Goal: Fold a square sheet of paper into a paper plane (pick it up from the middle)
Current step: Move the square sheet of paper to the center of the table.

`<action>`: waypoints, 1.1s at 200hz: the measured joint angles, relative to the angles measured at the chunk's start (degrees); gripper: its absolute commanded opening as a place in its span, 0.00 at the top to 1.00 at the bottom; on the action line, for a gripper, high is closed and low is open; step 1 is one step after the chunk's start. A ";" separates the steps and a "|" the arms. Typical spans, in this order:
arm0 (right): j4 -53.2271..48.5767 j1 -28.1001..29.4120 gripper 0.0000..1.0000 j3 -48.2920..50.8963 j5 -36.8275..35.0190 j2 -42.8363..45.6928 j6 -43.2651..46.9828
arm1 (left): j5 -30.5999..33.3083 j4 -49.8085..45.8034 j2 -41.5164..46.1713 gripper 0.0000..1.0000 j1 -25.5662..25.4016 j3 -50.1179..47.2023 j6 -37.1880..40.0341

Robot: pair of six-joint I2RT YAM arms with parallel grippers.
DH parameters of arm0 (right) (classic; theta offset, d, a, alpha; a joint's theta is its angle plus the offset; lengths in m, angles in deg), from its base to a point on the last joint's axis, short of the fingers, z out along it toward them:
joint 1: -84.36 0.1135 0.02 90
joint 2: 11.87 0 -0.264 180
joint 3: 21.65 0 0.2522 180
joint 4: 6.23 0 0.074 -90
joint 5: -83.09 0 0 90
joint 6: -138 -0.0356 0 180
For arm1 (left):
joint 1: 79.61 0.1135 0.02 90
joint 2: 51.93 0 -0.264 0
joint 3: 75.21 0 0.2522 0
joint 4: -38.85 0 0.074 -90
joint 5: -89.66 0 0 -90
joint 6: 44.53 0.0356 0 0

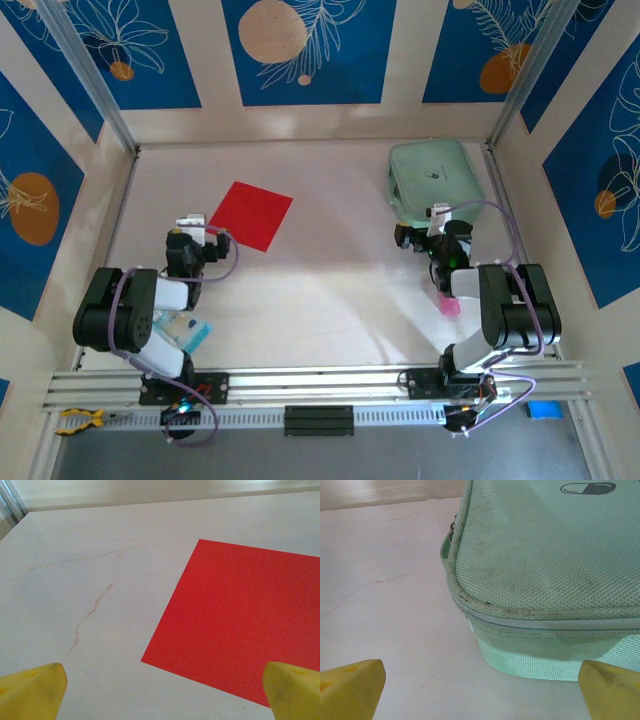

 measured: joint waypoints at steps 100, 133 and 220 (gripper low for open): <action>0.00 -0.20 0.01 0.00 0.48 0.00 -0.02 | -5.55 -1.60 0.00 0.00 0.00 1.42 1.88; 0.04 0.61 0.01 0.00 -0.28 0.00 0.17 | -5.77 -0.76 0.00 0.00 0.00 1.25 1.88; 0.48 1.60 0.01 0.02 -1.16 0.02 0.66 | -5.75 0.68 0.00 0.00 0.00 0.50 1.86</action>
